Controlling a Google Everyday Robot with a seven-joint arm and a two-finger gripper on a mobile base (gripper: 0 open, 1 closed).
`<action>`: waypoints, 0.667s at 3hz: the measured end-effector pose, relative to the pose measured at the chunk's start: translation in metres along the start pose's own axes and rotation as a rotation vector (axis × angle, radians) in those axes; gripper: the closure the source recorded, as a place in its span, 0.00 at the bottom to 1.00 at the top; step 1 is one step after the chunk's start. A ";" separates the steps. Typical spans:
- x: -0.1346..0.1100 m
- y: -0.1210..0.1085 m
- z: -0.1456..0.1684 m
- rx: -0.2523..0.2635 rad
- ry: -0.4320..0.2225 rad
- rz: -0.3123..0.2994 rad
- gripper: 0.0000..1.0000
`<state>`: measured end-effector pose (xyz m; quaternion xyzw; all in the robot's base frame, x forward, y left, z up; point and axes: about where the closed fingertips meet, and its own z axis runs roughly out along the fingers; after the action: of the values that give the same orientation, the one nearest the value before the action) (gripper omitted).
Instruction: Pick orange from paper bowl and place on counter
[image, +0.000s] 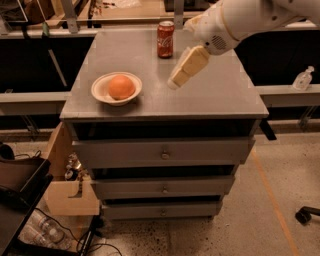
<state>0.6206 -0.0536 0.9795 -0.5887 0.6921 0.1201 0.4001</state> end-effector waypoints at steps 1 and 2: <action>-0.014 -0.017 0.036 -0.051 -0.045 -0.025 0.12; -0.019 -0.019 0.057 -0.100 -0.071 -0.031 0.15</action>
Offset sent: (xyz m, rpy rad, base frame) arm 0.0542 0.0604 -0.0278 0.0760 0.0558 0.1616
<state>0.6614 -0.0091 0.9609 -0.6141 0.6612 0.1690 0.3963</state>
